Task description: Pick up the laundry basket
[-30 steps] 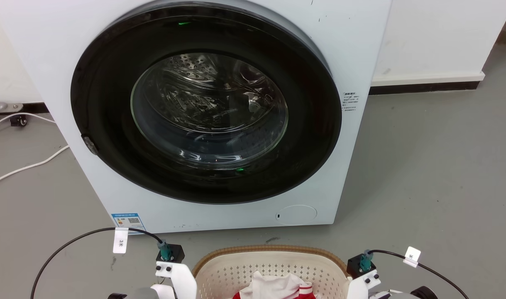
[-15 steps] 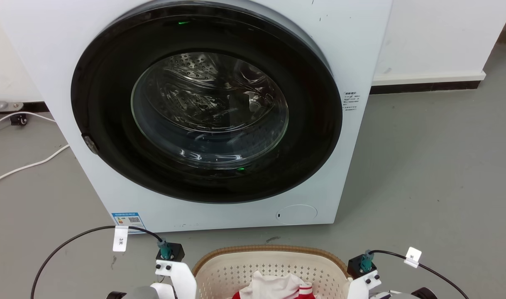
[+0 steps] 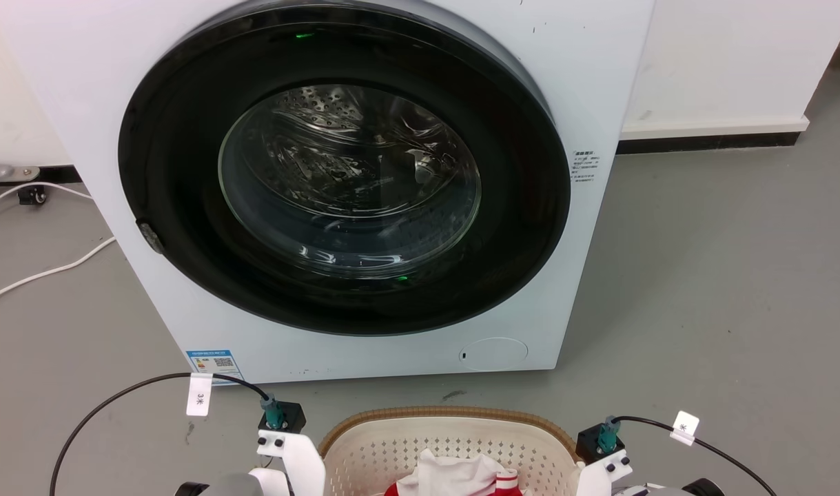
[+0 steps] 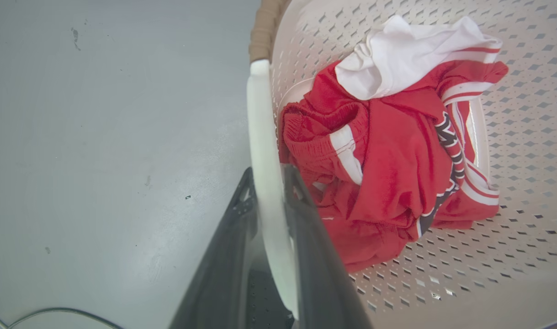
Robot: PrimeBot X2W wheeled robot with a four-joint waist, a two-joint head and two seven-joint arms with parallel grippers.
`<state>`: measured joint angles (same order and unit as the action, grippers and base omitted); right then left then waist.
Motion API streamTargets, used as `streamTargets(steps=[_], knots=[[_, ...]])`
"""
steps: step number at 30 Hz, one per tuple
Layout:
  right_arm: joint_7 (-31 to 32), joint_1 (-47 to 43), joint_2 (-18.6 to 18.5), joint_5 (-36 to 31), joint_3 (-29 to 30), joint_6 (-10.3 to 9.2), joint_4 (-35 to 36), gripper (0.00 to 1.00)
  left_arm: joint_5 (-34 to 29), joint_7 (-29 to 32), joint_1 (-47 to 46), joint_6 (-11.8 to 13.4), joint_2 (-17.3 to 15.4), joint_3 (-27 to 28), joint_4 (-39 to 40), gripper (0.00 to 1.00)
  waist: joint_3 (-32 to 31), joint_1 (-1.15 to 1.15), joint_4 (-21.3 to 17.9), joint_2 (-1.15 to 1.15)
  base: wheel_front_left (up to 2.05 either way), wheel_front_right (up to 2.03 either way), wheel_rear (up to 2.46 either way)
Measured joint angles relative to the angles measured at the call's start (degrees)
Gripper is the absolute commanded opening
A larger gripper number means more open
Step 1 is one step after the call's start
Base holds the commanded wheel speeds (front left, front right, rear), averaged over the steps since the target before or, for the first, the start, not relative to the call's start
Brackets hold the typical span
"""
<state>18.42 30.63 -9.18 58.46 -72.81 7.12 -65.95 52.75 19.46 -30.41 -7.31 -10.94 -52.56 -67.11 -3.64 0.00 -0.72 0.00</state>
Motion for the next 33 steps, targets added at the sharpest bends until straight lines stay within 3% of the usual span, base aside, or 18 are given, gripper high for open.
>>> streamTargets(steps=[33], knots=[[0.2, 0.1, 0.0, 0.5, -0.4, 0.00, 0.1, 0.00, 5.5, -1.0, -1.1, 0.0, -0.4, -5.6, -0.8, 0.00, 0.4, 0.00, 0.0, 0.00, 0.00, 0.00, 0.00]])
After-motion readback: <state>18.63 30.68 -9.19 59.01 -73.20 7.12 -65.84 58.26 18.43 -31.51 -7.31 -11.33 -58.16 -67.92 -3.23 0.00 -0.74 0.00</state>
